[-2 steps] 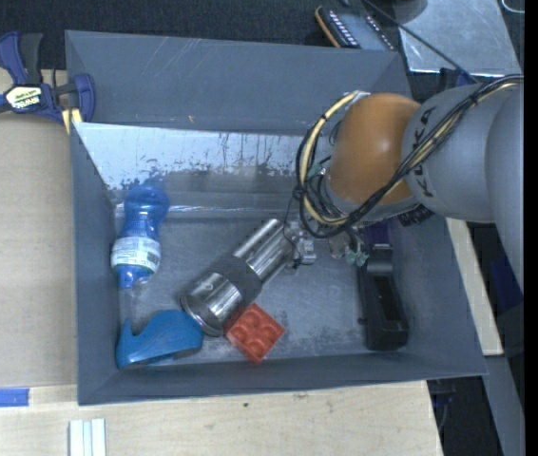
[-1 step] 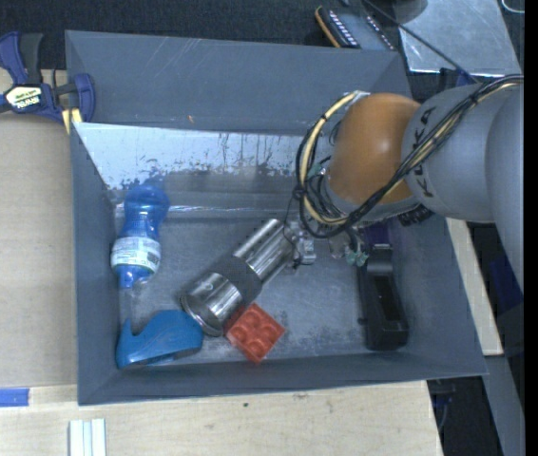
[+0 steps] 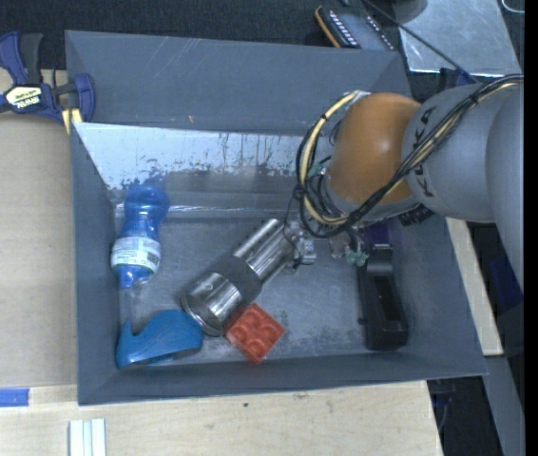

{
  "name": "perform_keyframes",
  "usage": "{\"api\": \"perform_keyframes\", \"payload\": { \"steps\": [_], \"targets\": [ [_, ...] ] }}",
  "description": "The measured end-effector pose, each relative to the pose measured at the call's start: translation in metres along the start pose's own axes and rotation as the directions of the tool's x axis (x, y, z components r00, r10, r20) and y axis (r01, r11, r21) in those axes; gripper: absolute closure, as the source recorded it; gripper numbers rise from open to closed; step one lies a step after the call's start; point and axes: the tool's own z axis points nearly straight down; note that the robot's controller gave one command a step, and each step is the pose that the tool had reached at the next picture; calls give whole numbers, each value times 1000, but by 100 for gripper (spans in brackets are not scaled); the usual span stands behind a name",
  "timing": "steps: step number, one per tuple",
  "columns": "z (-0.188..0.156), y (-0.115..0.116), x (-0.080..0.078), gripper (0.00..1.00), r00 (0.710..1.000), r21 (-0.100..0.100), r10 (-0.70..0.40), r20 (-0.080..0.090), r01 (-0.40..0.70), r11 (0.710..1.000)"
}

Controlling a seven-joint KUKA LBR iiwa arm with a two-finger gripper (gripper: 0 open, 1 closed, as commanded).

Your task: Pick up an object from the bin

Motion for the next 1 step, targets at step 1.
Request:
{"api": "perform_keyframes", "payload": {
  "steps": [1],
  "targets": [
    [-3,0,0,100,1000,0,0,1,0,1000]
  ]
}}
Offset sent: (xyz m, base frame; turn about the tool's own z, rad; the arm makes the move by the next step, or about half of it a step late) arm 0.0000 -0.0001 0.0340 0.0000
